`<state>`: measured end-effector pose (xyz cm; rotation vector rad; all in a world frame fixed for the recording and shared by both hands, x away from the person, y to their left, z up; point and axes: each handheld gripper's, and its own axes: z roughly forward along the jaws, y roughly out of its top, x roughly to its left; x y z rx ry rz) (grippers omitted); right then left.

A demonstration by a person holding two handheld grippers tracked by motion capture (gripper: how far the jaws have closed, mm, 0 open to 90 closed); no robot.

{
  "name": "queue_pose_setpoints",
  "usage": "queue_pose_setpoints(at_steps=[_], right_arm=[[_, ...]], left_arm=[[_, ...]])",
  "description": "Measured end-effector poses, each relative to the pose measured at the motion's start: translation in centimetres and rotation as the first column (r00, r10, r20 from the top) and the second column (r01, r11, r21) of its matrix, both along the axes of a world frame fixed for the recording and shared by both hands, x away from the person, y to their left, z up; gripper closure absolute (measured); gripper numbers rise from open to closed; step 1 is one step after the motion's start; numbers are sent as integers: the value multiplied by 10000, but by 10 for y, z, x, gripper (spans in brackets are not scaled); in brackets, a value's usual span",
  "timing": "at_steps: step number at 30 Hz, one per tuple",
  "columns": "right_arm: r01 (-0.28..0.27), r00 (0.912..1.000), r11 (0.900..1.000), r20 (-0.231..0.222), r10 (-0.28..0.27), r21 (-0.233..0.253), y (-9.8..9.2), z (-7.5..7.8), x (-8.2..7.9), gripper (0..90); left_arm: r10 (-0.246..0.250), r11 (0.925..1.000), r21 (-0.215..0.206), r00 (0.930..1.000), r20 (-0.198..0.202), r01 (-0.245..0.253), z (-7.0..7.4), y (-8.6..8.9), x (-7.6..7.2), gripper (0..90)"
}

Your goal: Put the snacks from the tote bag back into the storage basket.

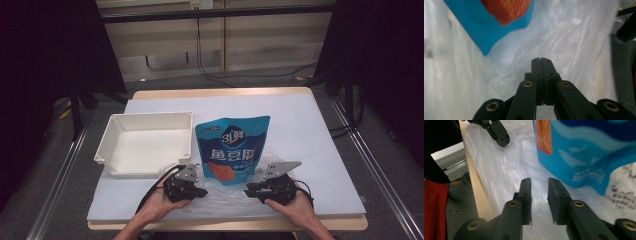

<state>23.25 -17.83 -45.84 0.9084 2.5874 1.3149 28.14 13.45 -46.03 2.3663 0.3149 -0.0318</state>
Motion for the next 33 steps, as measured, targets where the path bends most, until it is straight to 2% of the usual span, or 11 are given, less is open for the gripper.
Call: queue_pose_setpoints(at_steps=[4,6,7,9,13,19,26,28,30,32,33], right_arm=[[123,9995,9976,295,-144,679,-5,9,-2,681],[120,9986,9964,510,-163,842,-7,12,-3,670],[130,9983,9949,558,-187,1005,-8,13,-3,680],[170,9973,9947,691,-240,1010,-11,17,-3,686],[486,9934,9876,955,-633,1490,-23,24,-8,619],[680,9851,9690,1381,-1030,2377,-31,28,-18,560],[903,9682,9615,2032,-1459,2597,-33,33,-39,405],[920,9645,9576,2145,-1538,2729,-37,35,-46,386],[1024,9602,9489,2195,-1727,2985,-43,37,-50,329],[1083,9585,9470,2208,-1801,3025,-47,37,-54,302],[1192,9530,9459,2324,-1943,3018,-50,36,-56,275]], left_arm=[[195,9993,-332,9998,91,-192,6,5,3,820],[410,9967,-705,9991,140,-399,9,8,2,765],[301,9958,-872,9995,114,-290,11,9,2,749],[287,9917,-1258,9995,153,-266,11,10,1,757],[471,9901,-1326,9989,62,-458,11,12,4,673],[842,9726,-2153,9962,-238,-874,25,21,7,558],[1278,9569,-2669,9913,322,-1147,39,33,1,410],[1358,9584,-2595,9896,476,-1191,40,35,1,416],[1590,9498,-2796,9863,445,-1405,44,37,2,395],[1806,9426,-2951,9819,569,-1563,49,40,3,387],[1859,9406,-2993,9808,590,-1602,51,41,4,376]])
